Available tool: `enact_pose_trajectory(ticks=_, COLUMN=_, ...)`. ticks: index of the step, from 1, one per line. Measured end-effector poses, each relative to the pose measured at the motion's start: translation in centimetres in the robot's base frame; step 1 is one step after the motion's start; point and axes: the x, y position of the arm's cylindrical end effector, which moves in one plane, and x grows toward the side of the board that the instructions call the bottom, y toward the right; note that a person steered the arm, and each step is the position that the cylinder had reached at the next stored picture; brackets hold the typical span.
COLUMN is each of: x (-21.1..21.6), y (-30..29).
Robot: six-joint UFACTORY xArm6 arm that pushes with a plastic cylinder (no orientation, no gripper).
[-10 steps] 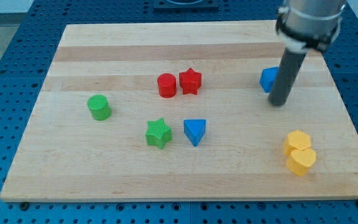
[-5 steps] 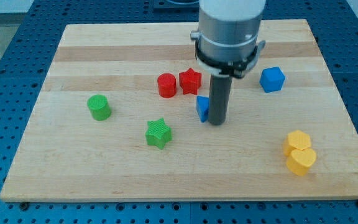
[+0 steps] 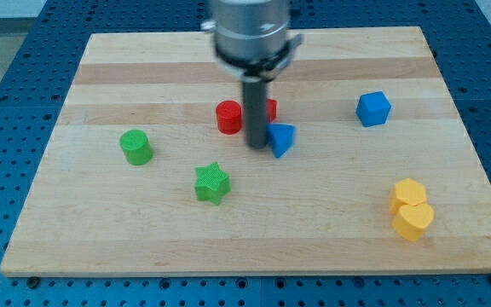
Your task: Move the blue triangle to the left side of the blue cube
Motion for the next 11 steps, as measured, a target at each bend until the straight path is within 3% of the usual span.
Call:
enact_pose_trajectory(ticks=1, x=-2.8, y=6.9)
enact_pose_trajectory(ticks=2, x=-1.7, y=3.8)
enact_pose_trajectory(ticks=3, x=1.0, y=-3.7)
enact_pose_trajectory(ticks=4, x=2.9, y=-1.5)
enact_pose_trajectory(ticks=5, x=2.8, y=7.4)
enact_pose_trajectory(ticks=6, x=0.3, y=10.5)
enact_pose_trajectory(ticks=11, x=3.4, y=3.2)
